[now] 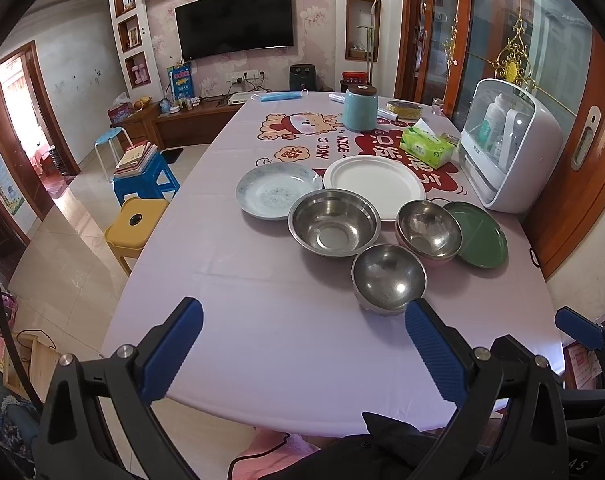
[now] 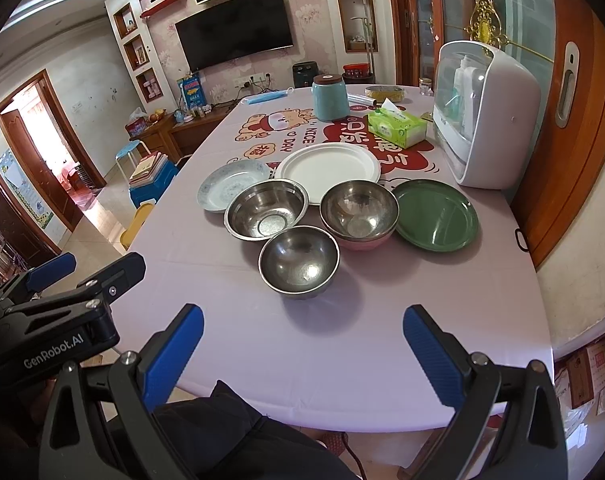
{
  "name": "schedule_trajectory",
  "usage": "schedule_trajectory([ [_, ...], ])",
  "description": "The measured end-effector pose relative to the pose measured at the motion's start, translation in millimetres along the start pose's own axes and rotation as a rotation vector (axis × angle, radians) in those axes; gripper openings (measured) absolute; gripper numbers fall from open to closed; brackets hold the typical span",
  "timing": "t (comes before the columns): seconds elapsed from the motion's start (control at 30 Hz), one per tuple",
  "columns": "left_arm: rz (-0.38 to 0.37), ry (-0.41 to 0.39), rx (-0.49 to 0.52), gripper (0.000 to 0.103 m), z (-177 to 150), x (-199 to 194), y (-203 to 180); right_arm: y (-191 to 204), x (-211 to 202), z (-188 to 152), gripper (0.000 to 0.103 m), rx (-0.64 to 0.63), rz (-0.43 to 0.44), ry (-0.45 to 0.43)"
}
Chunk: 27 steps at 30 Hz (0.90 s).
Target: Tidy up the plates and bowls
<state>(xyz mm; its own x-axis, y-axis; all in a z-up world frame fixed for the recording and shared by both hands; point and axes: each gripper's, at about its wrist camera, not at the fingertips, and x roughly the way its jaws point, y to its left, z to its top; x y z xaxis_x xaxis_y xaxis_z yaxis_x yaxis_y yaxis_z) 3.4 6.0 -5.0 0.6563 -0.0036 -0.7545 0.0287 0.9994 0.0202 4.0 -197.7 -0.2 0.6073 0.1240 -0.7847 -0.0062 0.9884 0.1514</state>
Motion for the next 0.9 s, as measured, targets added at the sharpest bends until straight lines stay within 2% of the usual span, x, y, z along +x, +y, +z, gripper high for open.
schedule_trajectory([
  [0.47, 0.001, 0.010, 0.000, 0.101, -8, 5, -1, 1, 4, 0, 0.100, 0.004, 0.006, 0.010],
  [0.53, 0.005, 0.012, 0.000, 0.101, -11, 4, 0, -10, 9, -9, 0.100, 0.002, 0.014, 0.018],
  [0.57, 0.007, 0.015, -0.002, 0.101, -21, 9, -16, -10, 10, -10, 0.100, 0.002, 0.016, 0.021],
  [0.63, 0.008, 0.027, -0.004, 0.101, -24, 11, -18, -10, 10, -10, 0.100, 0.002, 0.021, 0.028],
  [0.9, 0.013, 0.055, 0.007, 0.100, -25, 4, -14, -11, 15, -12, 0.100, 0.012, 0.059, 0.080],
])
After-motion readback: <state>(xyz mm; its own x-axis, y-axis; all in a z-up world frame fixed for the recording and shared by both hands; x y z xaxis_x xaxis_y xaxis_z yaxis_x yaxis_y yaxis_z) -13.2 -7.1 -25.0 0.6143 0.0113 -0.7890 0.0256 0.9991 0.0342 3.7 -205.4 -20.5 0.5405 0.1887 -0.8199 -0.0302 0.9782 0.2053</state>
